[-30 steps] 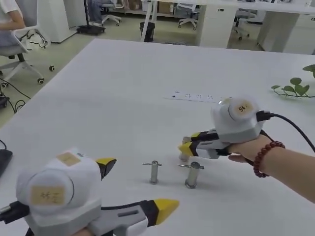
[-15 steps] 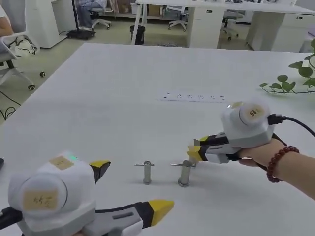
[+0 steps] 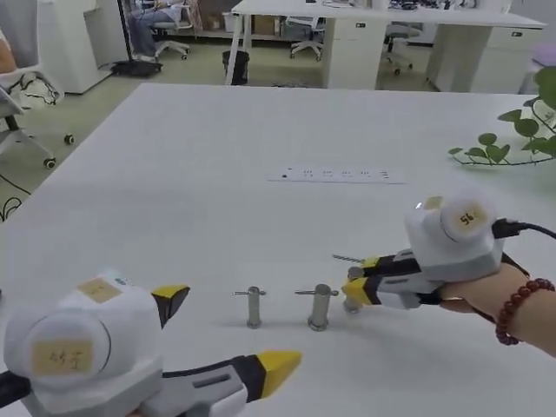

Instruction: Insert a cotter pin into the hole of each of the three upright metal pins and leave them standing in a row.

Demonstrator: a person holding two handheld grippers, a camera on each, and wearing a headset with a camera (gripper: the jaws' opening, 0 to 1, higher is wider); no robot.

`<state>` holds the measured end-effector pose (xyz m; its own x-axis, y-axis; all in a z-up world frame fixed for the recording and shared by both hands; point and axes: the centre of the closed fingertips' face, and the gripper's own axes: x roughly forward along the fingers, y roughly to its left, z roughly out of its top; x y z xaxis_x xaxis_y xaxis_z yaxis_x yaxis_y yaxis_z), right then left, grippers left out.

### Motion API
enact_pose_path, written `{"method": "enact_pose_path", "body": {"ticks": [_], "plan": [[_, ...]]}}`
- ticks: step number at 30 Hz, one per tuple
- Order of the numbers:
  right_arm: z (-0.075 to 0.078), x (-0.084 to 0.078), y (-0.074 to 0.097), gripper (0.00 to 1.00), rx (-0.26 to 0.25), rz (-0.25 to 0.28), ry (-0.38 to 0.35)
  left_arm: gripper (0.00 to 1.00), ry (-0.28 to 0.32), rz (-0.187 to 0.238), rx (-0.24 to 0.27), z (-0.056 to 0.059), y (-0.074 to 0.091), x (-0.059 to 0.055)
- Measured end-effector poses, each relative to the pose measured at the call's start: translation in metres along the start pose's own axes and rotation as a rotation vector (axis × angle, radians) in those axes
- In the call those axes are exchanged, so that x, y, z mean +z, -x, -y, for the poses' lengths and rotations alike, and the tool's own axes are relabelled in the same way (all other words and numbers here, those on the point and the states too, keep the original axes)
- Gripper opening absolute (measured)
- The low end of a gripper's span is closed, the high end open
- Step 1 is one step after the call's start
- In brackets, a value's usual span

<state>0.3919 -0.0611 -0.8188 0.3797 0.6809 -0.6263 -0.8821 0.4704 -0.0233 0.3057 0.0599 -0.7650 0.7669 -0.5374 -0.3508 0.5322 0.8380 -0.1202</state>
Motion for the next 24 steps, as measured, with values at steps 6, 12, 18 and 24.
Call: {"method": "enact_pose_path", "body": {"ticks": [6,12,18,24], "plan": [[-0.013,-0.005,0.007,0.13,0.013,0.011,-0.004,0.89,-0.003,-0.002,0.004,0.0,0.002,0.0],[-0.026,-0.007,0.01,0.13,0.026,0.021,-0.005,0.88,-0.012,0.009,0.003,0.001,0.003,0.003],[-0.042,-0.01,0.007,0.13,0.047,0.025,-0.003,0.89,-0.013,0.007,0.011,0.0,0.004,0.002],[-0.054,-0.012,0.004,0.13,0.067,0.032,-0.012,0.9,-0.014,0.002,0.011,0.0,0.005,0.001]]}}
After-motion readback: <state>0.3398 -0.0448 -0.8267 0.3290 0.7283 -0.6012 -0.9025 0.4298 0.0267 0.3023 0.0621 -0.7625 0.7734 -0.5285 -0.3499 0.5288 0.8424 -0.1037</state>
